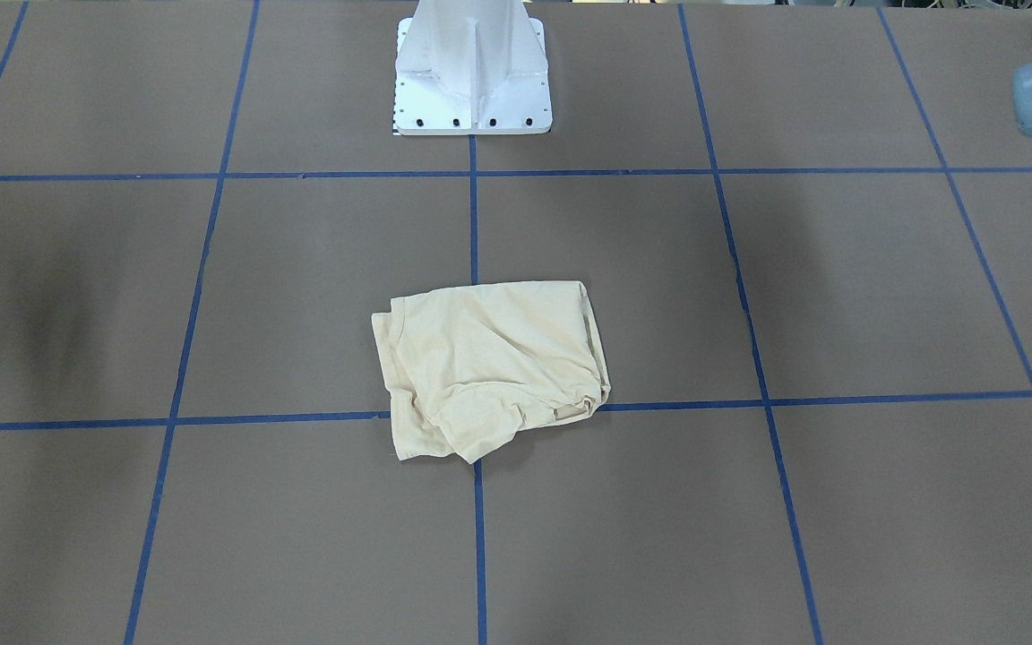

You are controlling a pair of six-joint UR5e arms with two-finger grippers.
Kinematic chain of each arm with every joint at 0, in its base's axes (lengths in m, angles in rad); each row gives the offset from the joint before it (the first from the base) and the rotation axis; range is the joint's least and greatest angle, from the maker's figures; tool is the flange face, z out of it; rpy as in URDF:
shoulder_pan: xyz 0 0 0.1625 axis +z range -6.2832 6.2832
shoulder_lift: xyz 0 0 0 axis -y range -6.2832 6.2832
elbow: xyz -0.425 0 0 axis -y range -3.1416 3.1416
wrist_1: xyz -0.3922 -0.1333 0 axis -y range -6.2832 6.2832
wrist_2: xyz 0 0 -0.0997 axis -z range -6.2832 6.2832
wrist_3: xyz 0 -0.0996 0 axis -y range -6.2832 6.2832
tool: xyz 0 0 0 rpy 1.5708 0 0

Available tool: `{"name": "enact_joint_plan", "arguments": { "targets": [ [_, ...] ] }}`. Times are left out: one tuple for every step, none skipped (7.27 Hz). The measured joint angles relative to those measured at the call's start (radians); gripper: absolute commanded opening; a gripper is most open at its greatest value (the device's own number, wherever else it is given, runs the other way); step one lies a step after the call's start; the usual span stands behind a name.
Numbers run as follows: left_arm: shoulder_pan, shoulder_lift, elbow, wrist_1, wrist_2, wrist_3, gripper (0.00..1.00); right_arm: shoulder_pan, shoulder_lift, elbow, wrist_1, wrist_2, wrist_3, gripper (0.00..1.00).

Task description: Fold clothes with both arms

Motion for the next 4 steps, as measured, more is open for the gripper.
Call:
{"name": "enact_joint_plan", "arguments": {
  "targets": [
    [-0.038, 0.035, 0.002, 0.024, -0.054, 0.086, 0.99, 0.037, -0.045, 0.004, -0.009, 0.086, -0.017, 1.0],
    [-0.074, 0.066, 0.011, 0.033, -0.105, 0.146, 0.99, 0.061, -0.085, 0.007, -0.013, 0.133, -0.023, 1.0],
    [-0.105, 0.087, 0.035, 0.036, -0.145, 0.195, 0.99, 0.075, -0.115, 0.007, -0.015, 0.155, -0.025, 1.0],
    [-0.132, 0.095, 0.07, 0.036, -0.168, 0.231, 0.99, 0.082, -0.14, 0.005, -0.016, 0.165, -0.026, 1.0]
  ]
}}
